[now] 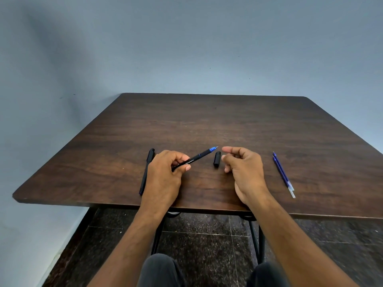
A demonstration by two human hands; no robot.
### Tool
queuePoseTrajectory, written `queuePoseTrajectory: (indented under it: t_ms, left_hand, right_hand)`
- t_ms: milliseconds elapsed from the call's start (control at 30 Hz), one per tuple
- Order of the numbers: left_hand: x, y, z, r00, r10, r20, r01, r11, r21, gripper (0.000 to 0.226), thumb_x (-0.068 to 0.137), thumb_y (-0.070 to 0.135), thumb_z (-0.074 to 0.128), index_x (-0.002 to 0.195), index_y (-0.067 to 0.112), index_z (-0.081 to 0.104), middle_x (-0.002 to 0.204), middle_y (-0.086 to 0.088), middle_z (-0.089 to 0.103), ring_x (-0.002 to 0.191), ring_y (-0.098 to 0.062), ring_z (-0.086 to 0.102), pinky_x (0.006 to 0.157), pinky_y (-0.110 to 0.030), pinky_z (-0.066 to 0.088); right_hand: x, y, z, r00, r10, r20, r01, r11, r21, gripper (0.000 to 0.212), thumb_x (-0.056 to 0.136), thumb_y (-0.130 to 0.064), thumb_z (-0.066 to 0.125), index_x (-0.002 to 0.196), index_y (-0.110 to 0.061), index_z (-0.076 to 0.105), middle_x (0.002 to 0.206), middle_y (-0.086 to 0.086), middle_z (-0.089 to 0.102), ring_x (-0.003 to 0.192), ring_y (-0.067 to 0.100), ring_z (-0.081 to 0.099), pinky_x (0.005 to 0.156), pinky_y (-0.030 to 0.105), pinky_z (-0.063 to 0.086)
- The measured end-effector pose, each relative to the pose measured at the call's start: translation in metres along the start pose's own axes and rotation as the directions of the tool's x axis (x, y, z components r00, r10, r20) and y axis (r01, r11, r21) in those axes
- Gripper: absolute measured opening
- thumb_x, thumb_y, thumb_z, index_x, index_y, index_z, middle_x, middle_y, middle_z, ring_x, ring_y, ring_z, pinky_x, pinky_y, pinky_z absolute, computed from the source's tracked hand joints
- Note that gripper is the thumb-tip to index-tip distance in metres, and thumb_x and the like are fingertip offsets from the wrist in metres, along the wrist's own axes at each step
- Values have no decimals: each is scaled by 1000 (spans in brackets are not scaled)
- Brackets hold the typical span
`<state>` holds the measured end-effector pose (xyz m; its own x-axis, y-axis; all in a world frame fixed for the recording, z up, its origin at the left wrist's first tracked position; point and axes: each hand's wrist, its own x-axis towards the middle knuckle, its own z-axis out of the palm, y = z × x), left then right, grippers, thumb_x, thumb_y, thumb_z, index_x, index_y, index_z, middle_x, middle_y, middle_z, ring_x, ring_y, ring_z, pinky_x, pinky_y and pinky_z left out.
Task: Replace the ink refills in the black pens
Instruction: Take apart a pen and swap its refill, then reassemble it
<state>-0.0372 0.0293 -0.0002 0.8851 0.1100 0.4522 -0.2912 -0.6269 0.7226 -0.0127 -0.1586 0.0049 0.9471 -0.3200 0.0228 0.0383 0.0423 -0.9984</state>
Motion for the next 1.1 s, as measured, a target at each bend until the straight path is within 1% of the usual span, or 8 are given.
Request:
queuePoseTrajectory:
  t_ms: [133,367,500,600,733,900,1000,1100]
  left_hand:
    - [0,1,0,1000,-3,4,3,1000,-30,31,81,14,81,89,40,67,89,19,63,87,0,60,80,-19,52]
    - [0,-2,1,1000,22,-1,-22,999,-29,32,80,15,82,90,41,66,89,19,63,88,-1,61,81,-22,54]
    - [0,-1,1,1000,25,-2,-25,1000,-18,36,80,15,82,88,45,64,88,19,63,88,-1,61,82,-23,53]
    - [0,-1,1,1000,27,1,-27,1000,-10,38,80,16,82,86,47,61,88,20,62,88,0,60,81,-22,53]
    - [-1,-1,1,1000,23,6,-23,1000,-15,37,80,15,82,86,46,62,88,19,63,87,0,60,81,-21,52]
    - [-1,-1,1,1000,23,17,-22,1000,-19,34,80,15,82,88,43,64,88,19,63,89,-1,60,82,-22,52]
    - [-1,0,1,999,23,23,-22,1000,-16,36,80,14,82,88,44,63,88,20,63,89,-2,60,82,-22,52]
    - [-1,1,1,1000,24,21,-24,1000,-13,32,80,14,82,90,40,66,88,19,63,88,-3,60,82,-23,52]
  right_hand:
    - [8,-4,-1,998,-55,7,54,957,-286,3,87,-14,76,89,-15,75,65,0,68,45,6,53,50,18,48]
    - [19,-23,15,992,-63,112,121,741,-660,23,79,-25,84,77,-5,73,61,10,68,43,16,54,48,33,53]
    - [27,-31,24,989,80,122,44,628,-777,30,75,-24,88,93,-5,72,87,13,72,63,23,70,66,41,64]
    - [28,-33,25,986,97,134,48,604,-796,20,80,-22,83,89,-7,72,79,10,71,41,13,63,47,27,59]
    - [26,-26,14,990,24,141,70,774,-630,8,82,-14,74,75,-14,70,60,5,66,31,8,54,34,19,43]
    - [17,-22,-3,982,81,168,-43,976,-215,18,90,-3,67,107,-7,68,69,10,69,48,14,59,45,28,52]
    - [10,-23,-12,976,120,179,-141,984,105,24,89,7,67,111,0,63,77,18,71,56,22,67,53,34,60]
    - [5,-24,-19,986,60,158,-106,947,302,27,88,12,67,112,2,61,84,23,72,66,31,73,62,39,63]
